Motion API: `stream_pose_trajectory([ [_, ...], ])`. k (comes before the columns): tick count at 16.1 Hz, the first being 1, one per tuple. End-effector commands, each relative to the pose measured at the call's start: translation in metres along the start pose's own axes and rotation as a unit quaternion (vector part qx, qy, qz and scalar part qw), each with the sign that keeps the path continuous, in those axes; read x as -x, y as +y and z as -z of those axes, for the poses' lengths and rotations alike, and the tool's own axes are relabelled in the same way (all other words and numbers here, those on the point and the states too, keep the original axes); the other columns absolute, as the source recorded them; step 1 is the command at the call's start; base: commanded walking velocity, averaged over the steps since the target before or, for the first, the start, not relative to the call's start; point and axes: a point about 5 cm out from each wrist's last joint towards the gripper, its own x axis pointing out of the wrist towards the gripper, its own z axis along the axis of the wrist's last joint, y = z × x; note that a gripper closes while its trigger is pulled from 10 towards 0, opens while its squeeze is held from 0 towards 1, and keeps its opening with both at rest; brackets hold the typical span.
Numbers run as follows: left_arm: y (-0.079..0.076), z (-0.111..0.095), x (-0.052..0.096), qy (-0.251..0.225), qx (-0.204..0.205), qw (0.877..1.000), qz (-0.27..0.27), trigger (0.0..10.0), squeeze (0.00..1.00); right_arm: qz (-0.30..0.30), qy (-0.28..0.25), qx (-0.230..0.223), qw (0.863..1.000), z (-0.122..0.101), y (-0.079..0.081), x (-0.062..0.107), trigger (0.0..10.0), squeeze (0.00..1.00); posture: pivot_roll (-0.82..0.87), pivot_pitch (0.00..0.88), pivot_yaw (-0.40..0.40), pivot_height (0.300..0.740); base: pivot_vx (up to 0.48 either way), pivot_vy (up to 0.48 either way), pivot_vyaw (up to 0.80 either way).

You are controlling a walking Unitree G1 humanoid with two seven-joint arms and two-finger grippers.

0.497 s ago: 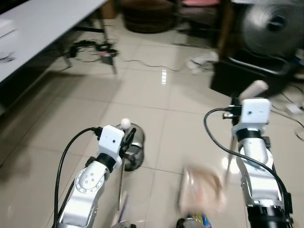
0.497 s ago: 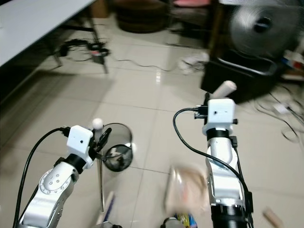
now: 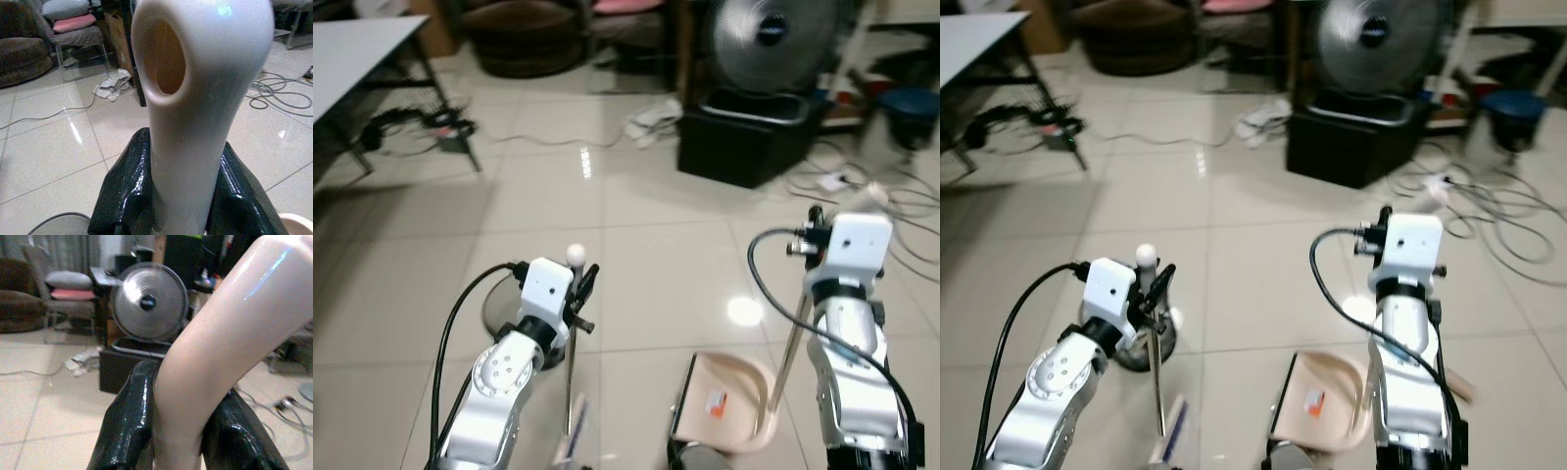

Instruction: Sweep floor

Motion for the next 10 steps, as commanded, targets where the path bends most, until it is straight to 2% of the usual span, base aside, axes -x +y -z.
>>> stream_pose_trajectory([
  [1,0.0056,-0.0049,-0.0007,-0.012,-0.005,1.000,-0.014,10.0,0.00,0.001,-0.022,-0.011,1.000,-0.0122,0.0015,-0.0005,10.0,0.00,-0.07,0.024,0.082,0.740,0.000,0.000,-0.80],
  [4,0.0114,-0.0041,0.0007,-0.010,0.001,0.999,-0.030,10.0,0.00,-0.015,-0.006,-0.015,1.000,-0.0105,0.0095,0.0026,10.0,0.00,-0.07,0.027,0.077,0.740,0.000,0.000,-0.80],
  [10,0.0110,-0.0074,-0.0024,-0.014,-0.003,1.000,-0.026,10.0,0.00,0.002,0.008,-0.017,1.000,-0.0091,0.0019,0.0018,10.0,0.00,-0.07,0.038,0.086,0.740,0.000,0.000,-0.80],
])
